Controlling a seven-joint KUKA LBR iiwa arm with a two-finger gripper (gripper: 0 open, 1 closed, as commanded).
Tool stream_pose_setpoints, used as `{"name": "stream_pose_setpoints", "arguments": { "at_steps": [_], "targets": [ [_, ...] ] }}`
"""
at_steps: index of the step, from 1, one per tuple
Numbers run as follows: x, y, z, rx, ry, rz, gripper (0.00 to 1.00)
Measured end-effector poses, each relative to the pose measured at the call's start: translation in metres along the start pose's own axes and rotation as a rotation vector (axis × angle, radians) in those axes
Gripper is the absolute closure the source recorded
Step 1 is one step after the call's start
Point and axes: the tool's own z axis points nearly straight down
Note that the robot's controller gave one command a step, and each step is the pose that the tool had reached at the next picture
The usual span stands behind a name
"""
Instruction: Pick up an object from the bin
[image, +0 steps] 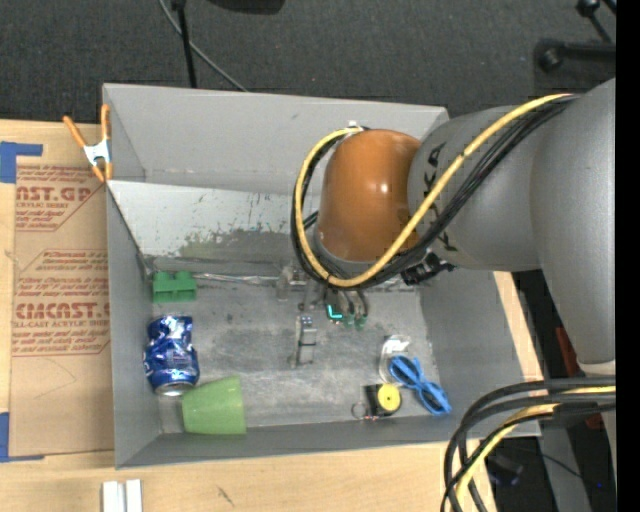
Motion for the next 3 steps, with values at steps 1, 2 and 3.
{"name": "stream_pose_setpoints", "arguments": {
  "at_steps": [1,2,3],
  "targets": [
    [0.038,0.121,0.066,0.011,-0.012,-0.153,0.00],
    [0.009,0.146,0.048,0.008,-0.006,-0.356,0.00],
    [-0.027,0.145,0.044,0.005,-0.007,-0.319,0.00]
  ]
}}
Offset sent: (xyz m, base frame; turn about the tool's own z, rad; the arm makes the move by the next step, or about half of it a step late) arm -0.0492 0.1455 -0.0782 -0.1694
